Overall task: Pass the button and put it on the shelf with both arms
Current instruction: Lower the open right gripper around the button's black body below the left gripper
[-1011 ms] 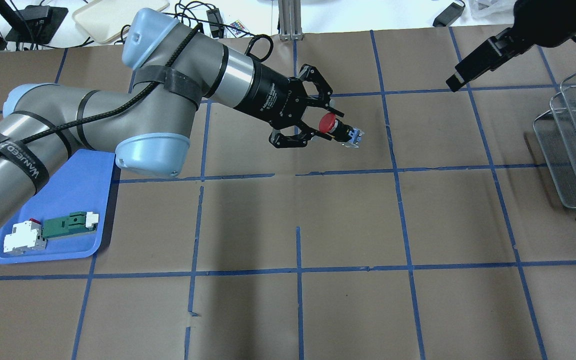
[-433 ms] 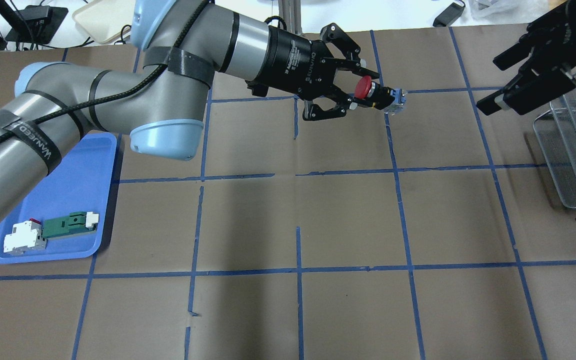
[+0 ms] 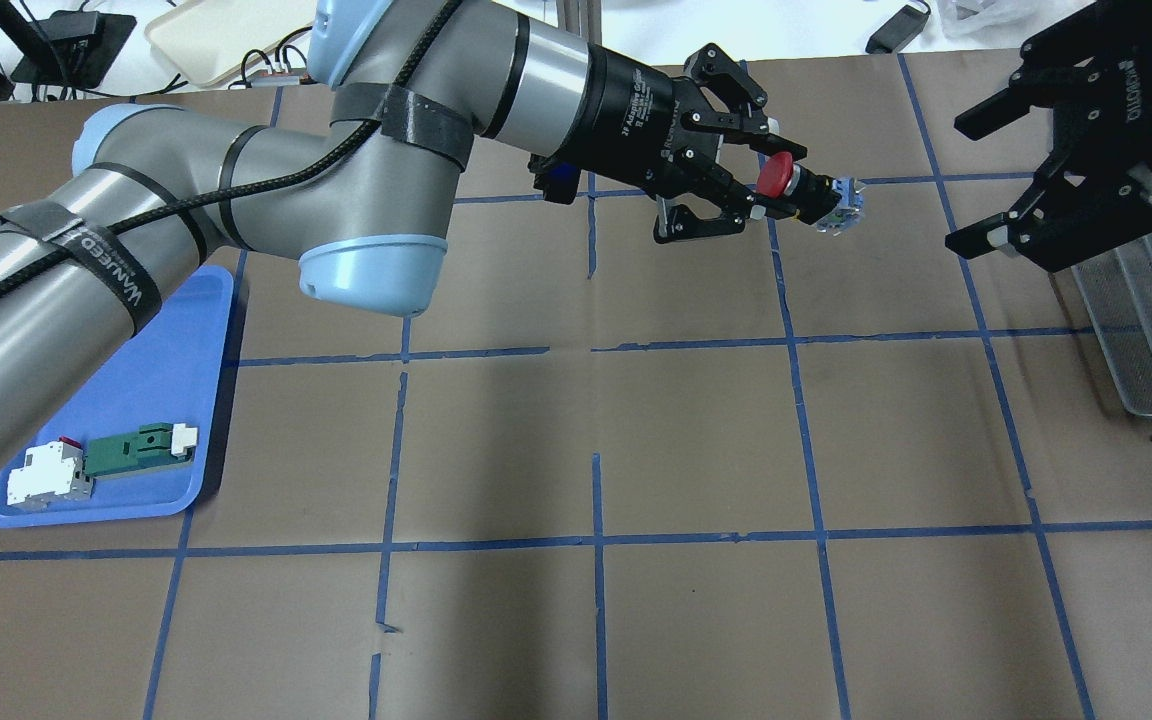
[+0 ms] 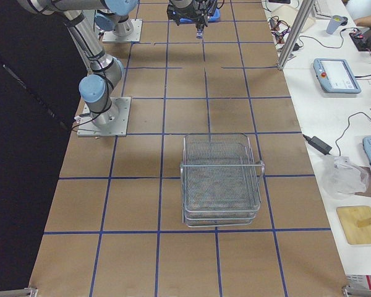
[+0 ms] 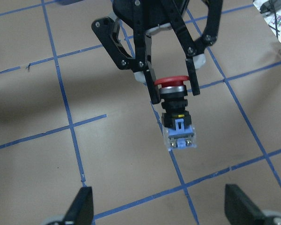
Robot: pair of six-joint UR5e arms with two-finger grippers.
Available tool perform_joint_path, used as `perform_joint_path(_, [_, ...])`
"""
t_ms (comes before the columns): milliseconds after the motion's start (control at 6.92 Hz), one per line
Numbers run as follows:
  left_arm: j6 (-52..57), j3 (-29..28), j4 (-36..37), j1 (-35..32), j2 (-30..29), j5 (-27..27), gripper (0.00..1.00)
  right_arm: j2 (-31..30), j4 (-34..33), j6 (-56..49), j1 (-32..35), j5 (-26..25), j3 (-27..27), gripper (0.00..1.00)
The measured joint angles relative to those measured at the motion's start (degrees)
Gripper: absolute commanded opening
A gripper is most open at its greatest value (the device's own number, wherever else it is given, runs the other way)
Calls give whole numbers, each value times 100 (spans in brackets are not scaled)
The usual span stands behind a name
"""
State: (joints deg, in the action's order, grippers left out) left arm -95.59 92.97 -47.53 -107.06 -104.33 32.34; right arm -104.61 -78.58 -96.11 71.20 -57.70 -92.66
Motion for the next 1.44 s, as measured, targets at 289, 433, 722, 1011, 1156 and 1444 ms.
perform_joint_path(289, [-144,-15,12,-67,72,-7,0,129,-111,-489,6,120,-13,100])
perform_joint_path(433, [-242,-19,15,-97,145,-10,0,169,-124,-537,15,131,-29,100])
perform_joint_path(722, [-448,-20,16,-155,285,-11,0,192,-128,-520,82,120,-125,100])
perform_joint_path(1011, [-512,-22,20,-172,342,-14,0,195,-138,-395,164,133,-158,100])
perform_joint_path(1156, [-499,-20,18,-174,313,-17,0,195,-142,-286,203,135,-157,100])
perform_joint_path(1444, [-478,-14,14,-173,319,-15,0,198,-143,-186,224,142,-163,100])
